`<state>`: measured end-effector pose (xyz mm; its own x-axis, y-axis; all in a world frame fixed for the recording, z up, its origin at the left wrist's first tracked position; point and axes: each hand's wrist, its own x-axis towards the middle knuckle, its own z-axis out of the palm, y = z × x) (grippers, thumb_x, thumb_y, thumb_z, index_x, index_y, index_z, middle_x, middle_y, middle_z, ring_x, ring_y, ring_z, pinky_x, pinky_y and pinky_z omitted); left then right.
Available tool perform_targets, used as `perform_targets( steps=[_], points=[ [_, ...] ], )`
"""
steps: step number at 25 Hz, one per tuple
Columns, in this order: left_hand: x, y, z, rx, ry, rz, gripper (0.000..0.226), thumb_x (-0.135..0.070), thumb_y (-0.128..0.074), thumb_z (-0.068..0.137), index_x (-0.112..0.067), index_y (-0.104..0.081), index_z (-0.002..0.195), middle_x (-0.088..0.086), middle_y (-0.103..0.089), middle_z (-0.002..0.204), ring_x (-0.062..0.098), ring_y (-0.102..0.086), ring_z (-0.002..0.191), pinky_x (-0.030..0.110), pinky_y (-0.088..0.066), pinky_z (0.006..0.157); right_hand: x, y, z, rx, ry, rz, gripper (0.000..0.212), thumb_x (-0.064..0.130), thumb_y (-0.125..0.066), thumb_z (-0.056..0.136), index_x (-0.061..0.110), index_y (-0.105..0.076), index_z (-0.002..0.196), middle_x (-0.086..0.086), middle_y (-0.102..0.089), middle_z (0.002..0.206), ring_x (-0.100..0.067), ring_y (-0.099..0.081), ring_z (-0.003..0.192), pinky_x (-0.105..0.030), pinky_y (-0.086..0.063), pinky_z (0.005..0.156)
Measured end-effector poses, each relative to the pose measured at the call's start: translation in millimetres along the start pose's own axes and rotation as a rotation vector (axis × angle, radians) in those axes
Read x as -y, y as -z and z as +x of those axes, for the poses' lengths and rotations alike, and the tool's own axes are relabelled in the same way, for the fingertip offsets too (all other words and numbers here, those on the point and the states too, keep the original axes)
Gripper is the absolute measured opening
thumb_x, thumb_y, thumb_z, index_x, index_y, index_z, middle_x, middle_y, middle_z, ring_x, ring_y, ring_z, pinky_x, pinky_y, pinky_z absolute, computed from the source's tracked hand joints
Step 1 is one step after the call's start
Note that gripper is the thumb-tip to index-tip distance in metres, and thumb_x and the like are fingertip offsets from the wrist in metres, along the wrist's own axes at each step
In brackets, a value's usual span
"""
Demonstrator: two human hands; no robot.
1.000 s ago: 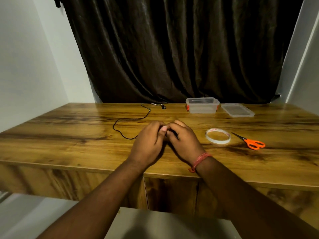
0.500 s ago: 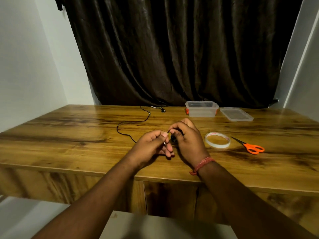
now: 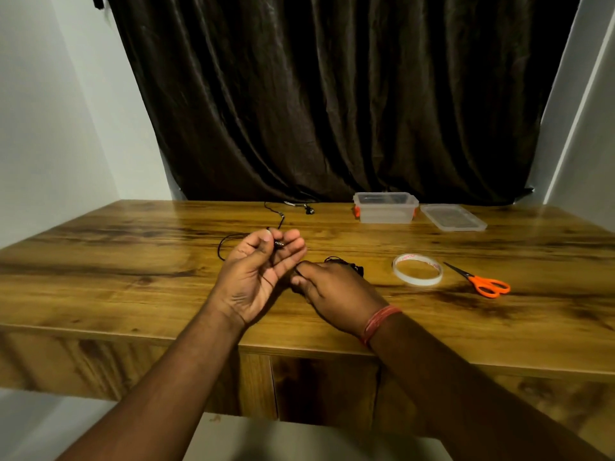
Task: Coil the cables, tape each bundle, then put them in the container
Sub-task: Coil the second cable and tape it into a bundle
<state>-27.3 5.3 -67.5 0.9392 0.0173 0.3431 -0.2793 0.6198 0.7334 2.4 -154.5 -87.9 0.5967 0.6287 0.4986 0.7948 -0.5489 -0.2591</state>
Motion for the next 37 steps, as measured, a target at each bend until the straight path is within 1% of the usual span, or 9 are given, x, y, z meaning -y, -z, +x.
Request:
perform_targets(
  steps=[5,7,10,13,19,23,27,31,37],
  points=[
    [8,5,8,-0.115,-0.096,0.162,0.019,-0.009,-0.044,0.100,0.001,-0.060,0.098,0.022,-0.072,0.109,0.032,-0.070,0.106,0.037,-0.058,0.089,4,8,-4,-0.096,0.026,0.021,0.016,0.032,-0.053,0.097,0.023,-0.054,0.084,0.012,-0.051,0.063,-0.011,-0.050,0.060,-0.029,-0.030,0.054],
    [12,6,9,-0.159,-0.117,0.277,0.021,-0.009,-0.044,0.102,-0.001,-0.063,0.100,0.019,-0.073,0.106,0.030,-0.070,0.104,0.037,-0.057,0.091,7,10,-6,-0.089,0.019,0.095,0.013,0.031,-0.055,0.096,0.023,-0.057,0.085,0.013,-0.052,0.065,-0.008,-0.051,0.062,-0.029,-0.037,0.055],
    [22,13,10,-0.164,-0.097,0.559,0.020,-0.018,-0.051,0.102,-0.010,-0.069,0.097,0.015,-0.074,0.103,0.031,-0.070,0.101,0.050,-0.053,0.095,8,14,-7,-0.168,0.001,0.267,0.004,0.023,-0.060,0.093,0.023,-0.063,0.090,0.019,-0.054,0.080,0.004,-0.053,0.078,-0.013,-0.039,0.067],
    [30,15,8,0.031,0.003,0.757,0.021,-0.027,-0.054,0.097,-0.014,-0.067,0.087,0.019,-0.070,0.091,0.035,-0.066,0.089,0.058,-0.050,0.087,1,17,-8,-0.315,-0.024,0.263,0.007,0.020,-0.061,0.094,0.019,-0.067,0.095,0.014,-0.052,0.088,0.000,-0.051,0.083,-0.015,-0.041,0.070],
    [24,3,0,0.214,0.171,0.544,0.025,-0.011,-0.040,0.103,-0.001,-0.060,0.091,0.011,-0.061,0.071,0.019,-0.054,0.060,0.036,-0.048,0.066,-5,16,-5,-0.501,-0.109,0.197,0.006,0.018,-0.061,0.093,0.022,-0.061,0.090,0.014,-0.050,0.092,-0.007,-0.053,0.080,-0.030,-0.047,0.066],
    [16,2,-1,0.245,0.205,0.428,0.019,-0.019,-0.047,0.093,-0.004,-0.053,0.084,0.010,-0.061,0.072,0.013,-0.055,0.054,0.038,-0.043,0.066,-5,10,1,-0.415,-0.100,0.111,0.010,0.023,-0.049,0.099,0.025,-0.057,0.094,0.008,-0.056,0.095,-0.015,-0.055,0.080,-0.037,-0.049,0.065],
    [9,2,1,0.179,0.131,0.220,0.019,-0.014,-0.044,0.097,-0.004,-0.053,0.082,0.013,-0.065,0.074,0.019,-0.064,0.062,0.034,-0.059,0.070,-9,7,14,-0.211,-0.048,0.029,0.013,0.014,-0.049,0.094,0.023,-0.055,0.103,-0.002,-0.066,0.097,-0.027,-0.062,0.084,-0.038,-0.049,0.064],
    [6,6,13,-0.011,-0.010,0.102,0.022,-0.009,-0.040,0.101,-0.003,-0.057,0.090,0.013,-0.072,0.083,0.019,-0.072,0.074,0.032,-0.061,0.074,-13,-6,33,-0.091,-0.038,0.135,0.041,0.007,-0.049,0.091,0.023,-0.054,0.129,-0.005,-0.064,0.122,-0.023,-0.060,0.107,-0.036,-0.051,0.086],
    [-3,16,56,-0.211,-0.171,-0.006,0.021,-0.008,-0.039,0.104,0.000,-0.058,0.098,0.018,-0.074,0.100,0.027,-0.072,0.099,0.036,-0.059,0.084,-28,-12,47,-0.178,-0.121,0.520,0.018,0.012,-0.049,0.100,0.018,-0.066,0.105,0.001,-0.059,0.103,-0.013,-0.064,0.081,-0.035,-0.058,0.073]
  ],
)
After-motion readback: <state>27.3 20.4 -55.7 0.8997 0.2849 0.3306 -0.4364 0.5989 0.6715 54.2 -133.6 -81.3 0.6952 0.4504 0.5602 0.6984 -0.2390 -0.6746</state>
